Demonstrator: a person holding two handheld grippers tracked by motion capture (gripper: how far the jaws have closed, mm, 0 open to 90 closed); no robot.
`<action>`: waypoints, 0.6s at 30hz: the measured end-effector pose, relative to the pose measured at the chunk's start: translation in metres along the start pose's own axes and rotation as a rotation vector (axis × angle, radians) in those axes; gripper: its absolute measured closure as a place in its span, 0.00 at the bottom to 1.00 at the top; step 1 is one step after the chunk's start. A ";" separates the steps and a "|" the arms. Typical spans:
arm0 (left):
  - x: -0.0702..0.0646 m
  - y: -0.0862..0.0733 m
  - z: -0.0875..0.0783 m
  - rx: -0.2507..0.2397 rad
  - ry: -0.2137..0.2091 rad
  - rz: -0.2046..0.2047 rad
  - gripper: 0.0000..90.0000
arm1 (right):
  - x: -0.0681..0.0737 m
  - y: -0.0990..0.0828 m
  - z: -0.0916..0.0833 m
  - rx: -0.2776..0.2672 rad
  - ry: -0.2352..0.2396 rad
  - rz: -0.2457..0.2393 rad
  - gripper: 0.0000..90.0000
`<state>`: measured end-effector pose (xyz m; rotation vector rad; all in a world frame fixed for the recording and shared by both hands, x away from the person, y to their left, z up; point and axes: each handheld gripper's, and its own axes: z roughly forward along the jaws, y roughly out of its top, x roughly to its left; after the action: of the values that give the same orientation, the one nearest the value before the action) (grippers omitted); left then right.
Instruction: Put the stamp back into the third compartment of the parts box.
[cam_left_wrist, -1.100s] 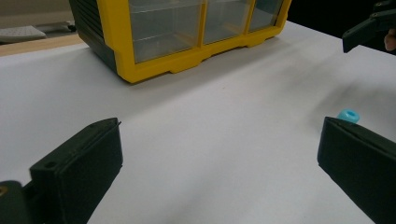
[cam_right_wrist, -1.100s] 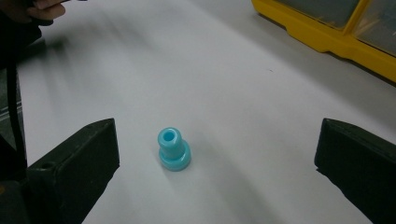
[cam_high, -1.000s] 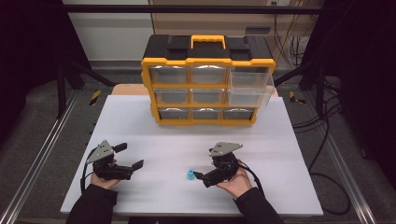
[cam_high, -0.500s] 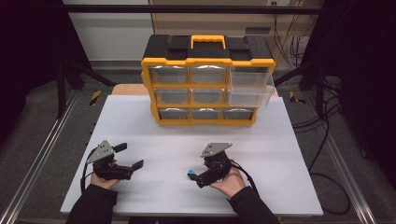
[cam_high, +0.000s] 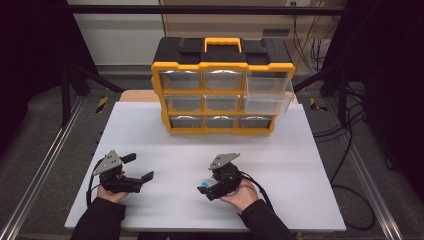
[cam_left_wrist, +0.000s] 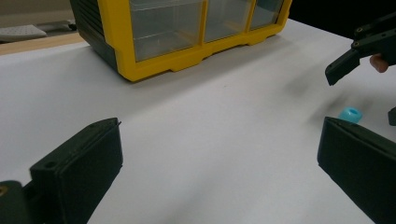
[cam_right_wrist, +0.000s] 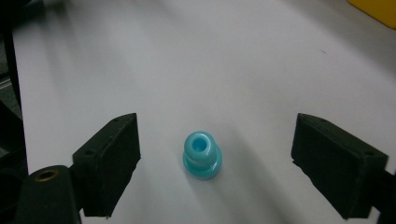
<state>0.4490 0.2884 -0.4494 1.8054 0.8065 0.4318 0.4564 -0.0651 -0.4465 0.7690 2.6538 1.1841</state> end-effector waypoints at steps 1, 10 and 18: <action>0.000 0.000 0.000 0.000 0.000 0.000 0.00 | 0.000 0.000 0.000 0.000 0.000 0.000 0.22; 0.000 0.000 0.000 0.000 0.001 0.001 0.00 | 0.003 -0.001 0.005 0.033 -0.013 -0.012 0.33; 0.000 0.000 0.000 0.002 0.002 0.001 0.00 | 0.003 -0.001 0.005 0.048 -0.011 -0.005 0.42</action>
<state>0.4491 0.2887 -0.4495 1.8074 0.8076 0.4342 0.4551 -0.0611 -0.4507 0.7735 2.6833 1.1153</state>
